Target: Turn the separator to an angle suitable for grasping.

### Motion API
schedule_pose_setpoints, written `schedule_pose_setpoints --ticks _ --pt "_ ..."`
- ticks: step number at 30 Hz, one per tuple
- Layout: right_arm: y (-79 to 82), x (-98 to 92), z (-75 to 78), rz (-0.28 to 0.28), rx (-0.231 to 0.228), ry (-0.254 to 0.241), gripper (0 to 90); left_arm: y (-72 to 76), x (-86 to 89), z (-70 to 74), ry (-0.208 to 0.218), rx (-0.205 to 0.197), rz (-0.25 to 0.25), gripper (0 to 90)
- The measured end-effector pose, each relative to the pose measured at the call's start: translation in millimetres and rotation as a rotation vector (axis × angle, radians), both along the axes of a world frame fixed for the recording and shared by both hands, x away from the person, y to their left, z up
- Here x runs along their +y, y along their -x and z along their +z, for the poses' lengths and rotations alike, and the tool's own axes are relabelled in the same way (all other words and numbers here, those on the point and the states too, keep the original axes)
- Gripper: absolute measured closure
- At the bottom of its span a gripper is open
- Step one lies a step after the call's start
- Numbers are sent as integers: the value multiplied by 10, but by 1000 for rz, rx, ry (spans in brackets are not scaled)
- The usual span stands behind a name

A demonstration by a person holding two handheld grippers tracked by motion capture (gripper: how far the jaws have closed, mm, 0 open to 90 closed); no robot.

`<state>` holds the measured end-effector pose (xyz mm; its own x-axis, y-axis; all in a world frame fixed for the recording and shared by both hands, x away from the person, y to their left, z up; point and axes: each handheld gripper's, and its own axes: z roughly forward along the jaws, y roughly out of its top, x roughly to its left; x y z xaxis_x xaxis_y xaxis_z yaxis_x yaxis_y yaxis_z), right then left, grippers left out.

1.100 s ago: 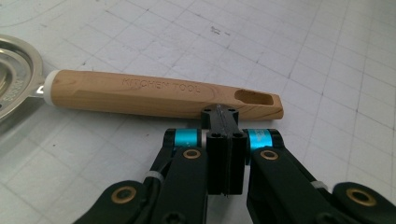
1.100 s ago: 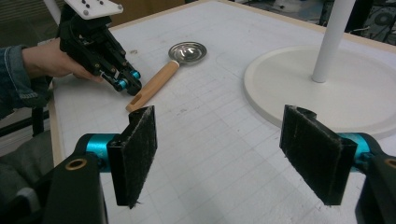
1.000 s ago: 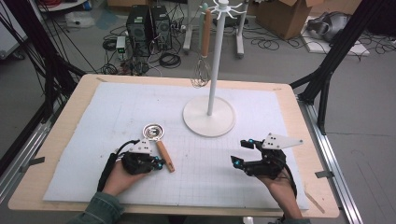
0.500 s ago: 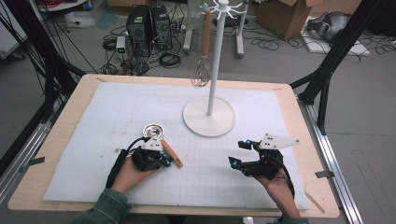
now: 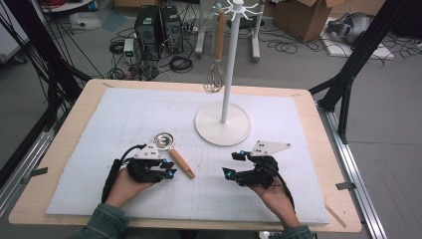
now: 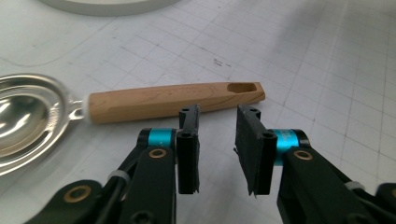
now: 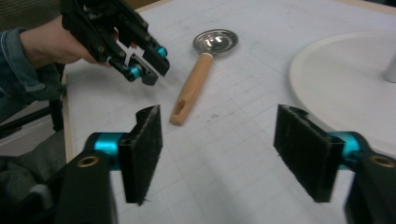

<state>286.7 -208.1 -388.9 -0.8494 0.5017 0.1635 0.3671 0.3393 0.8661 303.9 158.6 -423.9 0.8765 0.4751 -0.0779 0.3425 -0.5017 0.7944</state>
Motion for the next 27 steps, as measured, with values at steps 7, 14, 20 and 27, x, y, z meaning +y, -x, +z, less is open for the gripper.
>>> schedule_pose_setpoints --ticks 7,14,20,27 --pt "-69 289 -66 50 19 49 614 38 288 55 27 -12 48 572" --pt "-123 559 -166 88 45 112 789 85 466 101 52 -21 62 496" --pt "-162 755 -250 120 66 142 866 119 614 114 65 -24 96 427" --pt "-192 976 -346 144 81 155 893 141 721 155 77 -31 117 395"
